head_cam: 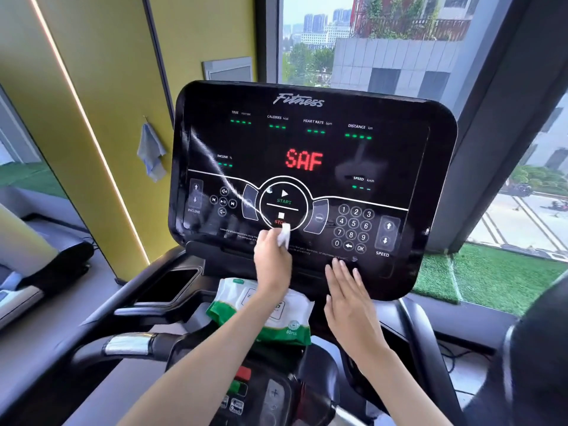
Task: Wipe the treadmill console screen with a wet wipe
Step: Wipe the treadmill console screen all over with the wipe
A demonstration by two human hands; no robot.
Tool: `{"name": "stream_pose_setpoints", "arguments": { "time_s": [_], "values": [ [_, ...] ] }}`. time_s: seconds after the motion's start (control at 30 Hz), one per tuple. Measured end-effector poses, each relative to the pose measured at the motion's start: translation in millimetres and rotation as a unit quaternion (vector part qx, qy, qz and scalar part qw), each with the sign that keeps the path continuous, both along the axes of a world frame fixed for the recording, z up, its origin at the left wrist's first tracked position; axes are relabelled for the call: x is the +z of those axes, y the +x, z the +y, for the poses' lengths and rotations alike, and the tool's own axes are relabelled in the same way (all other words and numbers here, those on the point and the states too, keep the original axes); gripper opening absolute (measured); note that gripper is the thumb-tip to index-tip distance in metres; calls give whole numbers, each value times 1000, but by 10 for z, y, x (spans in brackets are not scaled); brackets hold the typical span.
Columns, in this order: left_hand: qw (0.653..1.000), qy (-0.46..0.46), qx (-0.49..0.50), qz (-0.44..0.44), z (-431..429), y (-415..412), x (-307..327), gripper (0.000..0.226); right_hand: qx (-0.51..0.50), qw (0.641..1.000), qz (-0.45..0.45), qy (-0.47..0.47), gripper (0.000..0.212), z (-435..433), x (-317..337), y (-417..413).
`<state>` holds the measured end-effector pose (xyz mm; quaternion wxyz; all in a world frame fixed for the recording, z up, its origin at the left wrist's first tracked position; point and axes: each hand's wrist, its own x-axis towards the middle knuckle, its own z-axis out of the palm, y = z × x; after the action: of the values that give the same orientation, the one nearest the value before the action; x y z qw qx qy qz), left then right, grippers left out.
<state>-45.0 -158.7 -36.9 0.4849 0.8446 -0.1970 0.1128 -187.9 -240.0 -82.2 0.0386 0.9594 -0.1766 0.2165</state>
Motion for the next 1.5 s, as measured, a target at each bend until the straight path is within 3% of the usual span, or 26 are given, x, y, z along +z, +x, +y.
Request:
{"name": "stream_pose_setpoints", "arguments": {
  "time_s": [0.17, 0.2, 0.3, 0.33, 0.47, 0.53, 0.63, 0.7, 0.77, 0.8, 0.93, 0.97, 1.07, 1.1, 1.2, 1.23, 1.33, 1.37, 1.47, 1.5],
  "values": [
    [959, 78, -231, -146, -109, -264, 40, 38, -8, 1000, 7, -1, 55, -18, -28, 19],
    [962, 67, -222, -141, -101, -174, 57, 38, -9, 1000, 14, -3, 56, -16, -32, 21],
    [995, 8, -72, -66, -45, -16, 72, 34, -15, 1000, 22, -3, 58, 3, -31, 9],
    [995, 13, -71, -70, -52, -55, 57, 34, -16, 1000, 24, -2, 58, 3, -31, 11],
    [936, 108, -294, -163, -125, -281, -35, 35, -6, 1000, 13, -6, 55, -26, -19, 28],
    [947, 81, -268, -156, -155, -166, 12, 36, 3, 1000, -3, -4, 57, -44, 0, -8],
    [987, 17, -132, -95, -158, -144, 68, 34, -9, 998, -61, 26, 59, -101, 0, -193],
    [966, 69, -205, -138, -204, -277, 19, 36, -27, 996, -85, 32, 59, -150, -19, -326],
    [913, 139, -325, -205, -256, -393, -34, 42, -44, 995, -88, 31, 61, -201, -34, -403],
    [902, 146, -339, -222, -298, -370, -9, 43, -53, 994, -86, 34, 61, -220, -35, -422],
    [952, 52, -241, -181, -433, -310, 158, 39, -76, 994, -67, 42, 59, -239, -30, -447],
    [941, 73, -263, -201, -449, -343, 146, 39, -77, 994, -60, 41, 59, -236, -28, -449],
    [846, 181, -390, -316, -424, -392, 43, 45, -76, 995, -51, 38, 62, -250, -28, -457],
    [836, 189, -398, -327, -420, -356, 55, 46, -76, 995, -51, 40, 62, -256, -30, -463],
    [901, 116, -326, -263, -412, -310, 67, 49, -78, 995, -50, 44, 63, -249, -46, -461],
    [908, 105, -320, -250, -407, -341, 53, 47, -78, 995, -50, 45, 64, -240, -52, -454],
    [837, 183, -402, -323, -385, -421, 2, 43, -78, 994, -59, 52, 65, -245, -60, -438],
    [833, 191, -400, -331, -395, -394, 33, 44, -78, 994, -59, 54, 65, -251, -60, -435],
    [913, 106, -302, -252, -433, -299, 114, 43, -80, 993, -64, 55, 61, -241, -60, -428],
    [915, 100, -302, -250, -432, -307, 113, 43, -81, 993, -68, 57, 61, -235, -60, -423]
  ]
}}
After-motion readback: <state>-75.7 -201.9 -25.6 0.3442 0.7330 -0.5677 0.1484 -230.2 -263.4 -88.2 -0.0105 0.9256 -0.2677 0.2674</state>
